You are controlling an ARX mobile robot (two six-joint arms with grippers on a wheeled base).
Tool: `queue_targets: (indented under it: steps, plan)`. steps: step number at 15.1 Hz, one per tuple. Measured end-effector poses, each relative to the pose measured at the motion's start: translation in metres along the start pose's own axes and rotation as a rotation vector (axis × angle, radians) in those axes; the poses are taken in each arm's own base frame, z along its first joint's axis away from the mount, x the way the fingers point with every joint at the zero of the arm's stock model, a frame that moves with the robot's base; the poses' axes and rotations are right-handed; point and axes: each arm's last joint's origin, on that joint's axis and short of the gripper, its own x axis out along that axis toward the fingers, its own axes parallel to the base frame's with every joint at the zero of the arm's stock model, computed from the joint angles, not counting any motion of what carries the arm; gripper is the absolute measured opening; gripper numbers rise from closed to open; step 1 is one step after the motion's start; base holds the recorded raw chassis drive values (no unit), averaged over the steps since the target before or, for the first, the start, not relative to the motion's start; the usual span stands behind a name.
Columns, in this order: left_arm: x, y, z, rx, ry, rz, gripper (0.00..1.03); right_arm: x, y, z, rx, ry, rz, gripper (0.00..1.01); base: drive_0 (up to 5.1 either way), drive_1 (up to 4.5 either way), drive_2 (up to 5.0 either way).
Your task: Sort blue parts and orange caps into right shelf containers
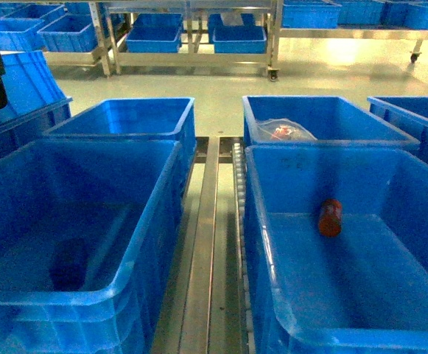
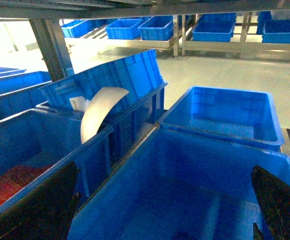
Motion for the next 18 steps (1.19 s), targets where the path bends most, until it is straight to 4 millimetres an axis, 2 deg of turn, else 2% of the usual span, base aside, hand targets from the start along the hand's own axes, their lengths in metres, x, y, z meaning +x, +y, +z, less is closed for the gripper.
queue_targets:
  steps: [18]
  plan:
    - [-0.0004,0.0005,0.0002,0.002,0.002,0.003,0.98,0.0,0.0,-0.0008,-0.002,0.008,-0.001,0.98,0.0,-4.19,4.3]
